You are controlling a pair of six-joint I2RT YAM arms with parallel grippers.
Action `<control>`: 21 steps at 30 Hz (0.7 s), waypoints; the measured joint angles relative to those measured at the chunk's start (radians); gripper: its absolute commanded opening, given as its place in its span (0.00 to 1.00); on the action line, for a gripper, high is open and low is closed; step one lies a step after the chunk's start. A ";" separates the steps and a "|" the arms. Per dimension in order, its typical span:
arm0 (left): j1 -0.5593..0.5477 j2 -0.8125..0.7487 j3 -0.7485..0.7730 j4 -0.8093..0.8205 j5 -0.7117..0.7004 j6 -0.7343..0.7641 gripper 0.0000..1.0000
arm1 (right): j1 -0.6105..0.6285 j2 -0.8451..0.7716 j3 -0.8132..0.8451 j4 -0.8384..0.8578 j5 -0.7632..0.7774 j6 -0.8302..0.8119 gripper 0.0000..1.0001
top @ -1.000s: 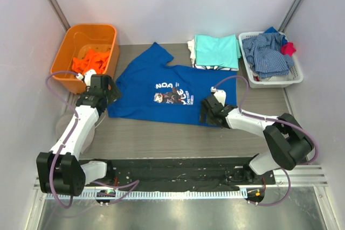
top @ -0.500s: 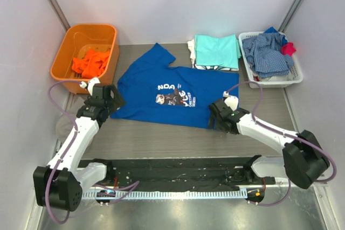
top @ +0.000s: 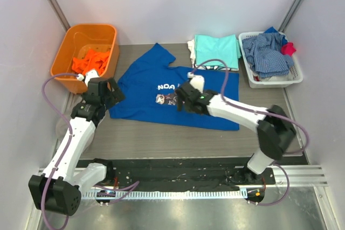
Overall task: Fold and stack the t-shirts
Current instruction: Fold the tshirt
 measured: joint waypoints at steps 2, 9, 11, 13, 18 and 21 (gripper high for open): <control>0.000 0.000 0.005 0.000 0.002 0.011 1.00 | 0.040 0.114 0.078 0.014 0.006 0.008 0.87; 0.000 -0.002 -0.013 -0.010 0.022 0.013 1.00 | 0.096 0.369 0.246 0.050 0.014 0.032 0.87; 0.000 -0.004 -0.019 -0.013 0.024 0.015 1.00 | 0.097 0.396 0.260 0.055 0.019 0.036 0.87; 0.000 -0.008 -0.026 -0.015 0.024 0.015 1.00 | 0.097 0.413 0.269 0.061 0.026 0.037 0.87; 0.000 -0.019 -0.046 -0.015 0.025 0.015 1.00 | 0.098 0.452 0.277 0.069 0.032 0.037 0.87; 0.000 -0.019 -0.063 -0.015 0.026 0.015 1.00 | 0.106 0.459 0.270 0.078 0.029 0.034 0.87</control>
